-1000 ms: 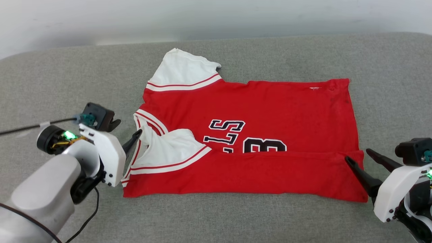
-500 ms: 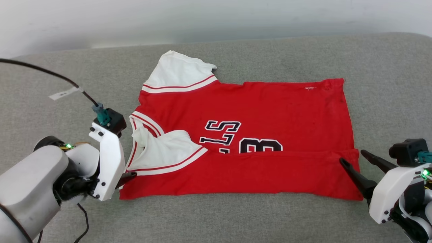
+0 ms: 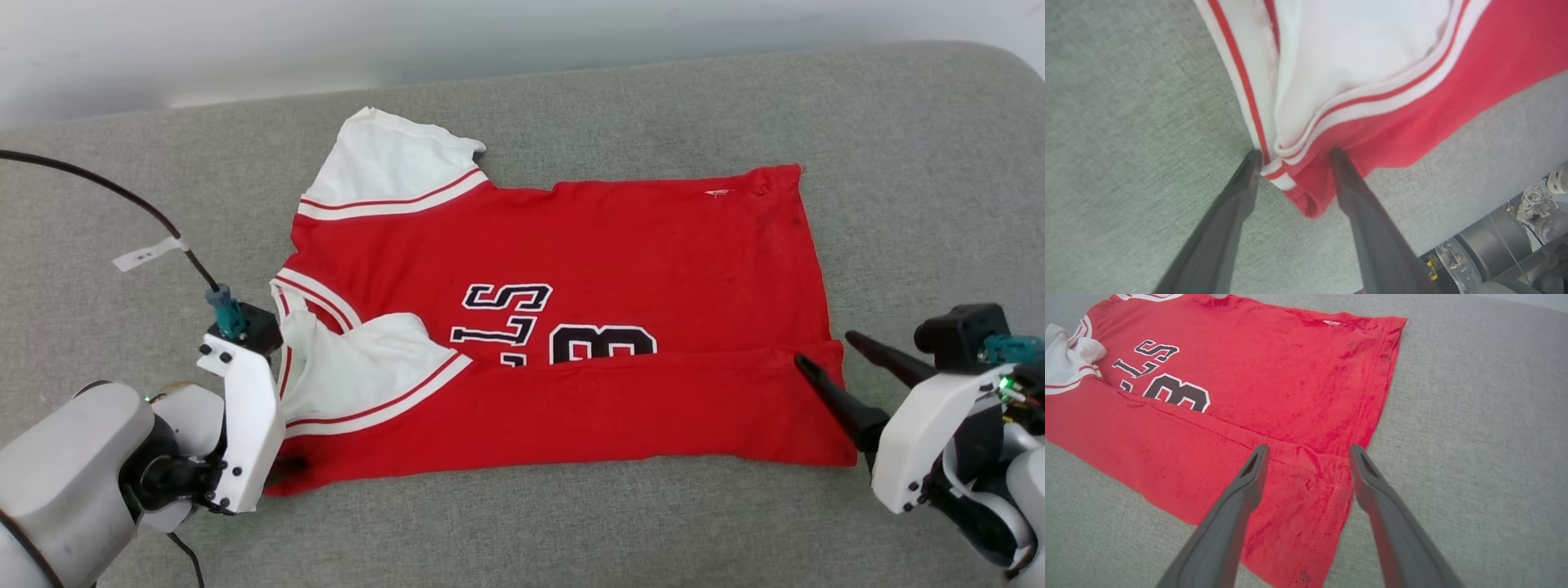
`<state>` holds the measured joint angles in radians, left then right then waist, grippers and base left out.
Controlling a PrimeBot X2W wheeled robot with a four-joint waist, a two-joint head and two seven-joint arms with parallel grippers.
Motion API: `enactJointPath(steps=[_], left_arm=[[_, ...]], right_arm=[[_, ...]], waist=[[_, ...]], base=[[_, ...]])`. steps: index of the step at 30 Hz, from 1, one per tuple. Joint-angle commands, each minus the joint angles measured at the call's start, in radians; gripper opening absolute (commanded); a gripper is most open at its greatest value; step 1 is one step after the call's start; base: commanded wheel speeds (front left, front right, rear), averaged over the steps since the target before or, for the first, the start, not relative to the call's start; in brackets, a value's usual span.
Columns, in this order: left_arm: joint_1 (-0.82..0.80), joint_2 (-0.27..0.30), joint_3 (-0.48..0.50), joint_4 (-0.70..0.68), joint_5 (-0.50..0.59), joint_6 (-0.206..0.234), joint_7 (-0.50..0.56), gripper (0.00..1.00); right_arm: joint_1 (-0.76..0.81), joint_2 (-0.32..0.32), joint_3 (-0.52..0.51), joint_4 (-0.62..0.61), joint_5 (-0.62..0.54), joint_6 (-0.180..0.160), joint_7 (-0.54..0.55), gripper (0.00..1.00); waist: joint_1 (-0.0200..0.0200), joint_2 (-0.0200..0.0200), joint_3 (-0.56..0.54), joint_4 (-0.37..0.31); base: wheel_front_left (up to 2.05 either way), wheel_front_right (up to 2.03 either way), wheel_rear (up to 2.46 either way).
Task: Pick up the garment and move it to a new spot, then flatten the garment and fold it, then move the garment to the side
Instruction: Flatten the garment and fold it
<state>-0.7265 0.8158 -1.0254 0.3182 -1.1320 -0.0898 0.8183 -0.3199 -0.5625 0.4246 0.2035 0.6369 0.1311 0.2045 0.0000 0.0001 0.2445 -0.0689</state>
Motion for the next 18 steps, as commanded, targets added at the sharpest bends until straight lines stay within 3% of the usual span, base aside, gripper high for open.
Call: enactJointPath(steps=[1, 7, 15, 18], left_arm=[[0.040, -0.020, -0.022, 0.013, -0.002, -0.006, -0.005, 0.00], [0.035, 0.003, -0.022, -0.013, 0.008, -0.023, -0.032, 0.00], [0.028, 0.048, -0.016, -0.121, 0.037, -0.031, -0.082, 0.00], [0.020, 0.052, -0.012, -0.158, 0.045, -0.024, -0.091, 0.00]], right_arm=[[-0.024, -0.012, 0.001, -0.006, 0.002, -0.001, 0.003, 1.00], [-0.090, -0.104, 0.025, -0.058, 0.020, -0.001, 0.088, 1.00], [-0.182, -0.273, 0.138, -0.129, 0.138, -0.001, 0.507, 1.00], [-0.203, -0.301, 0.163, -0.130, 0.205, -0.001, 0.639, 1.00]], waist=[[0.0000, -0.0001, -0.006, 0.000], [0.0000, -0.0001, -0.041, 0.013], [0.0000, -0.0001, -0.058, 0.023], [0.0000, -0.0001, -0.048, 0.032]], base=[[0.00, 0.00, 0.00], [0.00, 0.00, 0.00], [0.00, 0.00, 0.00], [0.00, 0.00, 0.00]])
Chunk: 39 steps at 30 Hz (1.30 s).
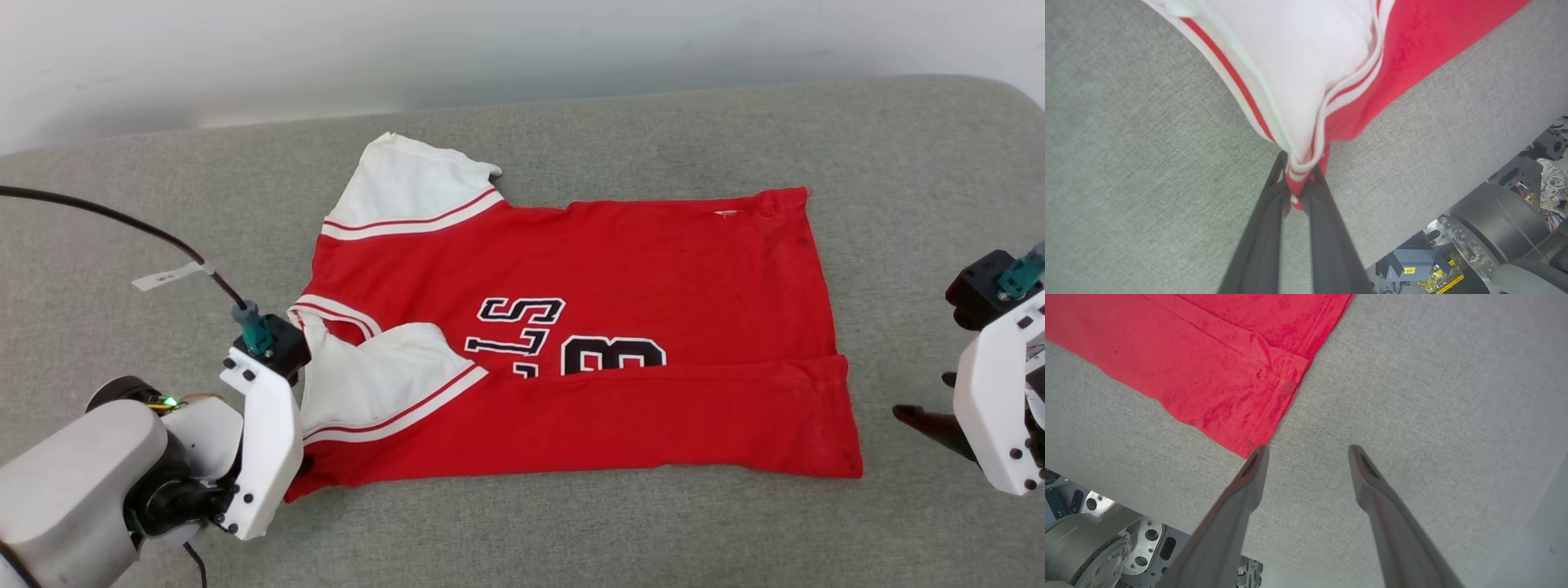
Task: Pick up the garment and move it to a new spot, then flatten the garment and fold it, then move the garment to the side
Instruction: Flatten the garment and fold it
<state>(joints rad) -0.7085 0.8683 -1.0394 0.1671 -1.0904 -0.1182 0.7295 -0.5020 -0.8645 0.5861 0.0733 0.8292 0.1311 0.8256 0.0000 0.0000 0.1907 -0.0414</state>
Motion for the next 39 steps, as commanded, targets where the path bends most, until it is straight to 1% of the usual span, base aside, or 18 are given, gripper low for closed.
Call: enactJointPath(steps=[1, 3, 7, 13, 14, 17, 18, 19, 20, 23, 28, 32, 33, 36, 39], left_arm=[[-0.002, 0.001, 0.003, -0.017, 0.006, 0.006, -0.004, 0.00], [-0.014, 0.001, 0.001, -0.034, 0.019, 0.010, -0.005, 0.00], [-0.023, -0.002, 0.000, -0.062, 0.032, 0.018, -0.001, 0.00], [-0.034, -0.005, 0.001, -0.071, 0.041, 0.021, -0.007, 0.00], [-0.034, -0.005, 0.001, -0.071, 0.041, 0.021, -0.007, 0.00], [-0.023, -0.006, 0.002, -0.067, 0.037, 0.023, -0.015, 0.00], [-0.016, -0.006, 0.002, -0.063, 0.036, 0.024, -0.021, 0.00], [-0.008, -0.004, 0.002, -0.059, 0.032, 0.026, -0.025, 0.00], [-0.002, -0.002, 0.003, -0.055, 0.031, 0.027, -0.032, 0.00], [0.019, 0.007, 0.005, -0.046, 0.019, 0.026, -0.051, 0.00], [0.065, 0.041, 0.011, -0.065, -0.009, 0.030, -0.072, 0.00], [0.106, 0.074, 0.008, -0.110, -0.033, 0.041, -0.075, 0.00], [0.140, 0.097, 0.003, -0.155, -0.055, 0.055, -0.071, 0.00], [0.171, 0.118, -0.007, -0.194, -0.063, 0.069, -0.070, 0.00], [0.203, 0.114, -0.017, -0.209, -0.074, 0.085, -0.081, 0.00]], right_arm=[[-0.024, -0.002, 0.007, 0.005, 0.024, -0.001, 0.047, 1.00], [-0.028, 0.011, 0.013, 0.023, 0.041, -0.001, 0.079, 1.00], [-0.030, 0.067, 0.033, 0.081, 0.041, -0.001, 0.099, 1.00], [0.014, 0.168, 0.090, 0.207, 0.032, -0.001, 0.069, 1.00], [0.014, 0.168, 0.090, 0.207, 0.032, -0.001, 0.069, 1.00], [0.036, 0.211, 0.133, 0.250, 0.030, 0.000, 0.047, 1.00], [0.036, 0.225, 0.140, 0.252, 0.041, 0.000, 0.034, 0.91], [0.029, 0.234, 0.141, 0.248, 0.045, 0.001, 0.010, 0.26], [0.021, 0.235, 0.141, 0.245, 0.050, 0.001, -0.007, 0.00], [-0.009, 0.188, 0.143, 0.225, 0.038, 0.001, -0.055, 0.00], [-0.009, 0.112, 0.135, 0.169, 0.073, -0.001, -0.103, 0.00], [0.026, 0.053, 0.129, 0.119, 0.109, -0.001, -0.113, 0.00], [0.058, 0.013, 0.116, 0.079, 0.134, -0.001, -0.107, 0.00], [0.101, -0.019, 0.110, 0.054, 0.147, -0.001, -0.096, 0.00], [0.139, -0.027, 0.108, 0.052, 0.142, -0.001, -0.092, 0.00]], waist=[[0.0000, 0.0000, 0.010, 0.008], [0.0000, 0.0000, 0.022, 0.014], [0.0000, 0.0000, 0.051, 0.027], [0.0000, 0.0000, 0.082, 0.041], [0.0000, 0.0000, 0.082, 0.041], [0.0000, 0.0000, 0.085, 0.041], [0.0000, 0.0000, 0.082, 0.039], [0.0000, 0.0000, 0.077, 0.035], [0.0000, 0.0000, 0.069, 0.032], [0.0000, 0.0000, 0.036, 0.024], [0.0000, 0.0000, -0.026, 0.010], [0.0000, 0.0000, -0.061, 0.008], [0.0000, 0.0000, -0.074, 0.009], [0.0000, 0.0000, -0.076, 0.012], [0.0000, 0.0000, -0.068, 0.013]], base=[[0.00, 0.00, 0.00], [0.00, 0.00, 0.00], [0.00, 0.00, 0.00], [0.00, 0.00, 0.00], [0.00, 0.00, 0.00], [0.00, 0.00, 0.00], [0.00, 0.00, 0.00], [0.00, 0.00, 0.00], [0.00, 0.00, 0.00], [0.00, 0.00, 0.00], [0.00, 0.00, 0.00], [0.00, 0.00, 0.00], [0.00, 0.00, 0.00], [0.00, 0.00, 0.00], [0.00, 0.00, 0.00]])
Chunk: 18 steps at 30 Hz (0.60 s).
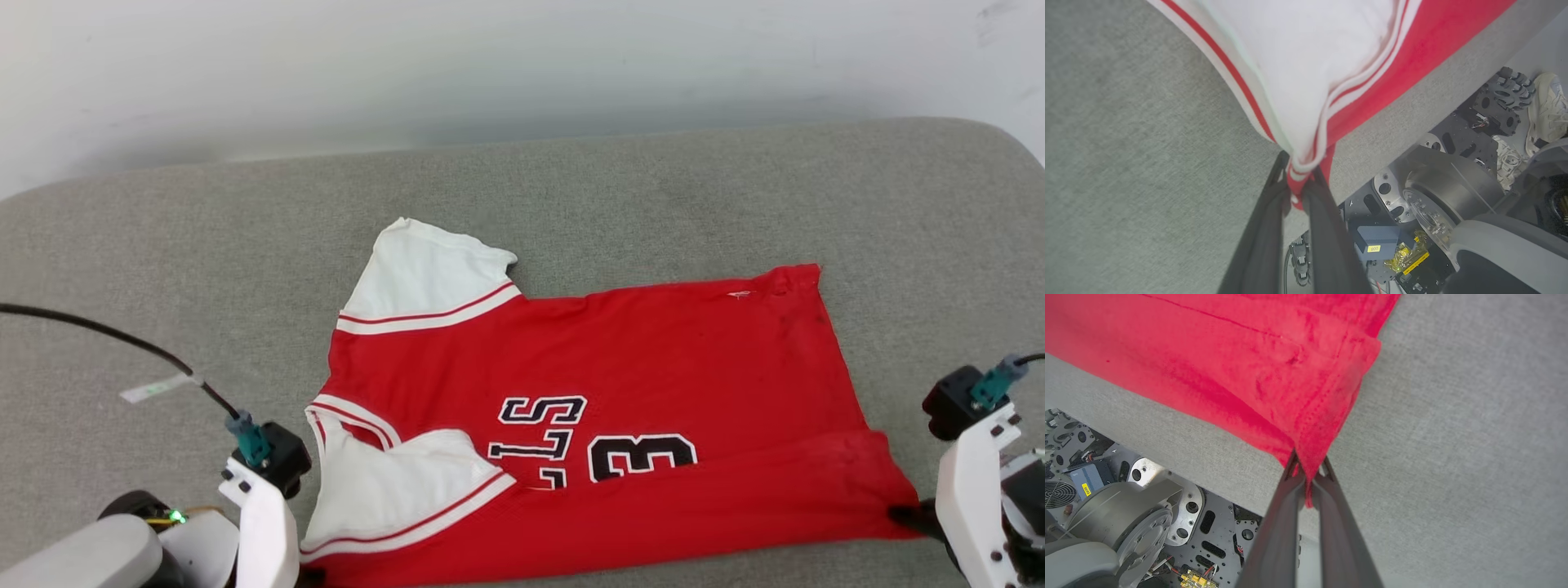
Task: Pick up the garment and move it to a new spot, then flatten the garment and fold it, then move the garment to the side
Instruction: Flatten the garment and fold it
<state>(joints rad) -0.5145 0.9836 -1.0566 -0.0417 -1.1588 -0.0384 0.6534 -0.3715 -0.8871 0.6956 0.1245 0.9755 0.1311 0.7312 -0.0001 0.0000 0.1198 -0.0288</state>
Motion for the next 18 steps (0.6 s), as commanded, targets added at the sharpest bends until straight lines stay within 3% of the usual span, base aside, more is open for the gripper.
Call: enactJointPath(steps=[1, 5, 6, 7, 8, 14, 18], left_arm=[[0.018, -0.005, -0.003, 0.001, -0.006, 0.009, -0.007, 0.00], [0.043, -0.022, -0.021, 0.033, 0.000, 0.019, -0.017, 0.00], [0.043, -0.027, -0.022, 0.040, 0.004, 0.019, -0.019, 0.36], [0.038, -0.033, -0.016, 0.045, 0.008, 0.021, -0.031, 1.00], [0.031, -0.035, -0.010, 0.047, 0.010, 0.019, -0.043, 1.00], [-0.025, -0.013, 0.051, 0.036, 0.015, 0.022, -0.095, 1.00], [-0.080, -0.001, 0.115, 0.031, 0.062, 0.048, -0.184, 1.00]], right_arm=[[0.019, 0.001, 0.000, 0.007, -0.008, -0.001, 0.003, 0.00], [0.049, 0.032, 0.001, 0.045, -0.020, -0.001, -0.001, 0.00], [0.050, 0.038, -0.001, 0.052, -0.025, -0.001, -0.007, 0.35], [0.050, 0.043, -0.006, 0.054, -0.029, -0.001, -0.019, 0.83], [0.051, 0.049, -0.010, 0.052, -0.034, -0.001, -0.032, 1.00], [0.033, 0.071, -0.095, 0.012, -0.136, -0.001, -0.233, 1.00], [0.031, 0.120, -0.193, -0.020, -0.242, -0.001, -0.402, 1.00]], waist=[[0.0001, 0.0000, 0.007, 0.000], [0.0001, 0.0000, 0.021, 0.001], [0.0001, 0.0000, 0.023, 0.002], [0.0001, 0.0000, 0.023, 0.003], [0.0001, 0.0000, 0.022, 0.004], [0.0001, 0.0000, -0.003, 0.005], [0.0001, 0.0000, -0.010, -0.005]], base=[[0.00, 0.00, 0.00], [0.00, 0.00, 0.00], [0.00, 0.00, 0.00], [0.00, 0.00, 0.00], [0.00, 0.00, 0.00], [0.00, 0.00, 0.00], [0.00, 0.00, 0.00]])
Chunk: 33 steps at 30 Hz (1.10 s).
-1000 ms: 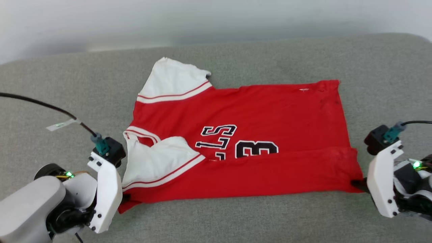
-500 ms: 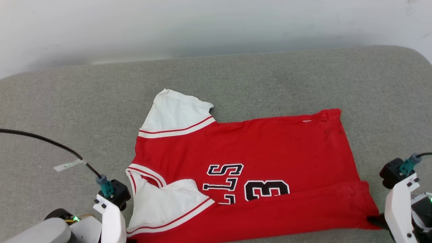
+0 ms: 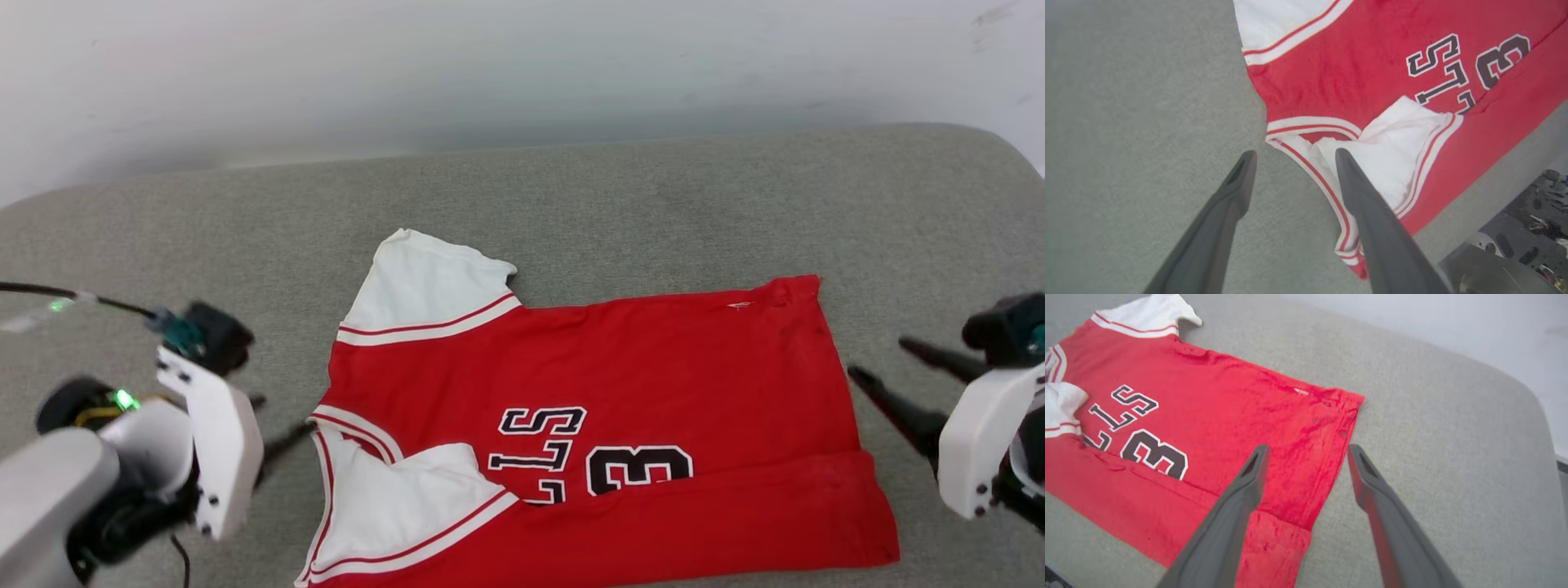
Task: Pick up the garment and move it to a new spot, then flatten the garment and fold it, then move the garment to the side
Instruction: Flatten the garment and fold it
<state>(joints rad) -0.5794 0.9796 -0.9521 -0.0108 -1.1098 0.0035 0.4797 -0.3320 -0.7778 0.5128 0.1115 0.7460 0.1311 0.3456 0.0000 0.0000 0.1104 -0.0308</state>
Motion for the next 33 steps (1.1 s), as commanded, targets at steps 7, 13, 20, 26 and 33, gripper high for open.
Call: enactJointPath(steps=[7, 13, 20, 26, 33], left_arm=[[-0.133, -0.051, 0.073, 0.076, 0.092, 0.033, -0.106, 1.00], [-0.255, -0.100, 0.110, 0.172, 0.118, 0.010, -0.127, 1.00], [-0.430, -0.145, 0.133, 0.280, 0.126, -0.031, -0.057, 1.00], [-0.576, -0.165, 0.099, 0.354, 0.116, -0.077, 0.131, 1.00], [-0.692, -0.185, 0.041, 0.396, 0.083, -0.104, 0.391, 1.00]], right_arm=[[0.037, 0.192, -0.239, -0.069, -0.233, -0.001, -0.283, 1.00], [0.117, 0.356, -0.393, -0.166, -0.393, -0.001, -0.439, 1.00], [0.202, 0.497, -0.493, -0.279, -0.471, -0.001, -0.509, 1.00], [0.203, 0.543, -0.490, -0.321, -0.497, -0.001, -0.511, 1.00], [0.158, 0.548, -0.475, -0.316, -0.504, -0.001, -0.516, 1.00]], waist=[[0.0000, 0.0000, 0.031, -0.034], [0.0000, 0.0000, 0.095, -0.068], [0.0000, 0.0000, 0.203, -0.105], [0.0000, 0.0000, 0.295, -0.140], [0.0000, 0.0000, 0.383, -0.166]], base=[[0.00, 0.00, 0.00], [0.00, 0.00, 0.00], [0.00, 0.00, 0.00], [0.00, 0.00, 0.00], [0.00, 0.00, 0.00]])
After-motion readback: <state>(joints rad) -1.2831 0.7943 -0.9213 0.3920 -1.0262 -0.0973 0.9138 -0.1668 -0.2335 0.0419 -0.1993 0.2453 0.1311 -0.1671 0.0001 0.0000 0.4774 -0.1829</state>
